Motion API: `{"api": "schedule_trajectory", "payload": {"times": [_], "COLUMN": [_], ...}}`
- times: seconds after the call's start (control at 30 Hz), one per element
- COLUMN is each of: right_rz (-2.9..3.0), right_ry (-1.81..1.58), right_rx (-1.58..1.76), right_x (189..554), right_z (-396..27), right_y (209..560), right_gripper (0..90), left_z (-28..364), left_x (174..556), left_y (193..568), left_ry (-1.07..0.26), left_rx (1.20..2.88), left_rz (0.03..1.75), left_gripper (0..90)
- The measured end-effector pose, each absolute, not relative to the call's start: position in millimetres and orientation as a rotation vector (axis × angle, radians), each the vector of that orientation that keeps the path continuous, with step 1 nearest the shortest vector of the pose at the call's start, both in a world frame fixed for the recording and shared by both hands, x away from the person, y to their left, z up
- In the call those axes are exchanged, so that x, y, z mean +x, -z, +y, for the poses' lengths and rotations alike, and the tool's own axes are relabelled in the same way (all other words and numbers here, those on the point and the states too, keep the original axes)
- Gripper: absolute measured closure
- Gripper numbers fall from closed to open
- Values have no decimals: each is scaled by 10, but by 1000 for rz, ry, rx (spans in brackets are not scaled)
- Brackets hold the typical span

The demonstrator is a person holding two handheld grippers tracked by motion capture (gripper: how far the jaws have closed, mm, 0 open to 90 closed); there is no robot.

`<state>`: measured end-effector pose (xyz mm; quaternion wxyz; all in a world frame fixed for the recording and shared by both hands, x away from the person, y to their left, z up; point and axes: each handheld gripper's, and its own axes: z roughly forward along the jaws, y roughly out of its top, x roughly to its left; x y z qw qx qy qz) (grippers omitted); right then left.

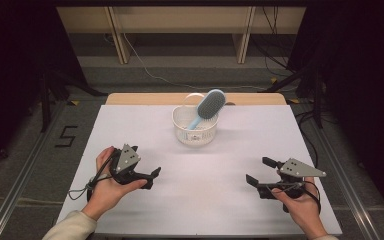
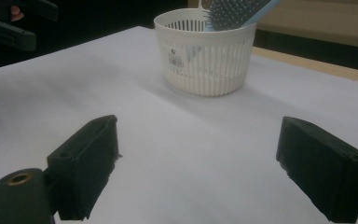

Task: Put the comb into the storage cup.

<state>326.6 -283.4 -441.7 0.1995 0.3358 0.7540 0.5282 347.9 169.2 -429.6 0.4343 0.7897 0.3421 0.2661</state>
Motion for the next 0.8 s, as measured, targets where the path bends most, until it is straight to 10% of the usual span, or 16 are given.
{"api": "schedule_trajectory", "payload": {"times": [0.8], "right_rz": [2110], "right_ry": [-1478], "right_rx": [944], "right_x": [3269], "right_z": [-2830], "right_y": [4424], "right_gripper": [134], "left_z": [1758], "left_x": [3440], "left_y": [4398], "left_ry": [-650], "left_rx": [2003], "left_rz": [852], "left_gripper": [8]}}
